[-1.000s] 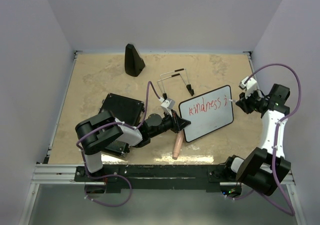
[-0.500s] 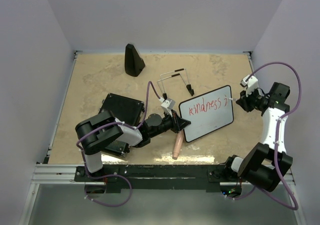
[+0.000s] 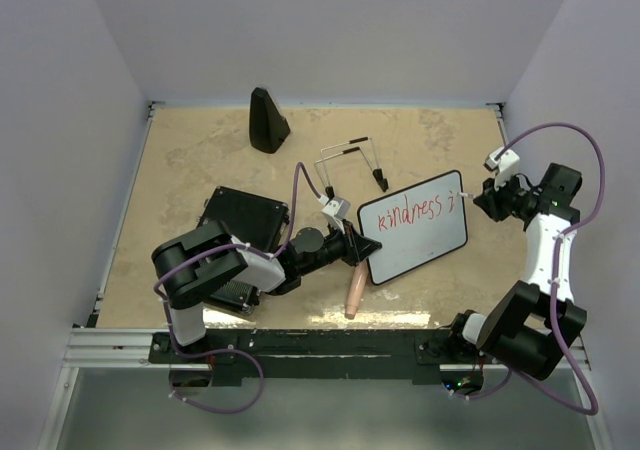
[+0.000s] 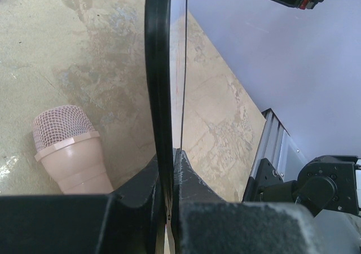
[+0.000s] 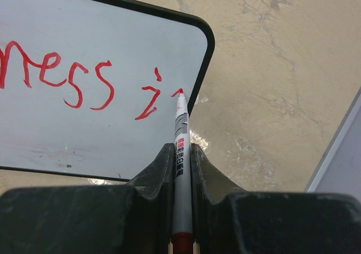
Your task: Write a sentence on the whiteboard
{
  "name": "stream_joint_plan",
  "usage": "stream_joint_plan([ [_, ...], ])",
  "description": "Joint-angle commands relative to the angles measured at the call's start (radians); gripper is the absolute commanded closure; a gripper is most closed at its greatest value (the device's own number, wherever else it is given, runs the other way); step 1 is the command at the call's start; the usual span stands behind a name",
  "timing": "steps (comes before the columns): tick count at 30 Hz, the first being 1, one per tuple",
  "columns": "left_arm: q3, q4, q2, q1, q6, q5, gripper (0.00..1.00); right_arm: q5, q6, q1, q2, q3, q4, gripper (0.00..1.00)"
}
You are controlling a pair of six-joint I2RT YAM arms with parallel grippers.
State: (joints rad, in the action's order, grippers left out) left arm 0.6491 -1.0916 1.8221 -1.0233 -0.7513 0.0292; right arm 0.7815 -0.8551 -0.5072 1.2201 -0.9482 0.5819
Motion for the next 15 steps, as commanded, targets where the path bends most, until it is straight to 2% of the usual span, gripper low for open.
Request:
stream_joint_plan([
  [1, 0.007, 0.012, 0.026, -0.006, 0.066, 0.037, 1.00, 0.051, -0.036, -0.004, 0.015, -0.021, 0.033, 1.00],
  [7, 0.011, 0.012, 0.032, -0.004, 0.064, 0.040, 1.00, 0.078, -0.130, -0.004, 0.021, -0.021, 0.116, 1.00],
  [15, 0.007, 0.013, 0.028, -0.003, 0.066, 0.038, 1.00, 0.055, -0.154, -0.004, 0.022, -0.018, 0.134, 1.00],
])
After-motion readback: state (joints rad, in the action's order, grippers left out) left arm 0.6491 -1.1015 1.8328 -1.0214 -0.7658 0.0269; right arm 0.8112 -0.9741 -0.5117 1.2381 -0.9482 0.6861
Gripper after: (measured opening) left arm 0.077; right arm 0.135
